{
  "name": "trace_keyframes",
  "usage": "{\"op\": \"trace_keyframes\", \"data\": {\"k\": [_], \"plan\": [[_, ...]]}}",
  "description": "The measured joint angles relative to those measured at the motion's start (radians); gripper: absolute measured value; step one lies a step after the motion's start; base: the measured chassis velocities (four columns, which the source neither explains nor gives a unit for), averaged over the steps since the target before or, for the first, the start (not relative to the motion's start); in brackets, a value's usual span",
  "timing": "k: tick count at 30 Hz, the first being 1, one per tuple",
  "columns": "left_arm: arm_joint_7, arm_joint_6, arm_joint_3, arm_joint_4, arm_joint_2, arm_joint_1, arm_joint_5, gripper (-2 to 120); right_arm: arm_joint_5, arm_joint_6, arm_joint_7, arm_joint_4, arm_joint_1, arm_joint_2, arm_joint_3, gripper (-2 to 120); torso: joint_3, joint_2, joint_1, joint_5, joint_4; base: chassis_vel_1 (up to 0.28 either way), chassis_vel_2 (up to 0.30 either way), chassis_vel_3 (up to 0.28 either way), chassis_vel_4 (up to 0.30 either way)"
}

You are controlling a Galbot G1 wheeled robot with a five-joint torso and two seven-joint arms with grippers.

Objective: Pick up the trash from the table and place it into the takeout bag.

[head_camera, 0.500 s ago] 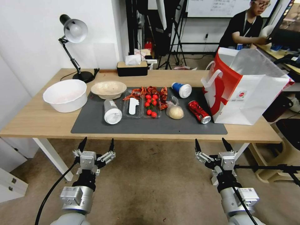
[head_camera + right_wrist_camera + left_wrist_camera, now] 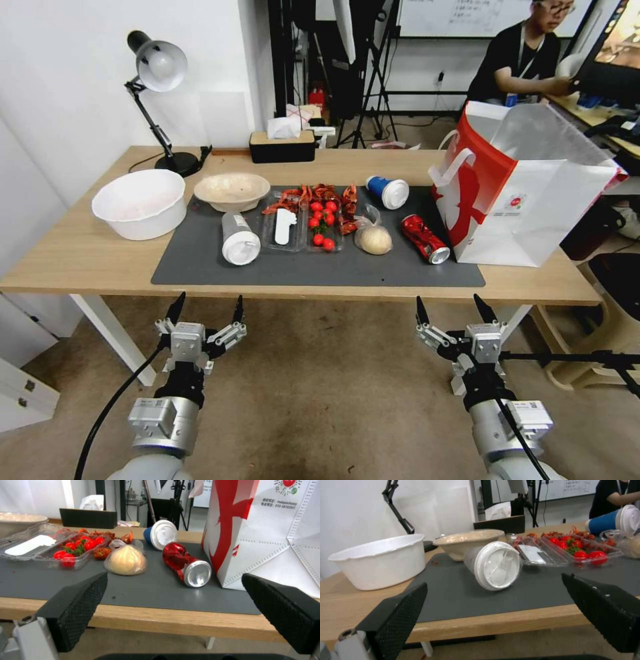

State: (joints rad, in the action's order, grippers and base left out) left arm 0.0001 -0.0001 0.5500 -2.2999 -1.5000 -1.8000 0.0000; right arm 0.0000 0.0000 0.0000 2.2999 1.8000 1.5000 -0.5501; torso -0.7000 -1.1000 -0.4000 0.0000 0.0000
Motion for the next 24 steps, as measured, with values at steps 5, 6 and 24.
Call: {"op": "trace_keyframes", "data": {"k": [5, 6, 24], "plan": [[0.000, 0.000, 0.000, 0.000, 0.000, 0.000, 0.000, 100, 0.000, 0.000, 0.000, 0.000, 0.000, 0.000, 0.000, 100, 0.000, 0.000, 0.000, 0.0000, 0.0000, 0.000, 0.000, 0.000, 0.000], [0.000, 0.000, 0.000, 0.000, 0.000, 0.000, 0.000, 100, 0.000, 0.000, 0.000, 0.000, 0.000, 0.000, 0.000, 100, 0.000, 0.000, 0.000, 0.0000, 0.0000, 0.000, 0.000, 0.000, 0.000], [-0.107, 0.135, -0.163, 0.129, -0.046, 0.074, -0.054, 100, 0.078, -0.040, 0.044, 0.003, 0.073, 0.063, 0.120, 100, 0.000, 0.000, 0.000, -0.0001, 0.0000, 0.000, 0.000, 0.000, 0.000]]}}
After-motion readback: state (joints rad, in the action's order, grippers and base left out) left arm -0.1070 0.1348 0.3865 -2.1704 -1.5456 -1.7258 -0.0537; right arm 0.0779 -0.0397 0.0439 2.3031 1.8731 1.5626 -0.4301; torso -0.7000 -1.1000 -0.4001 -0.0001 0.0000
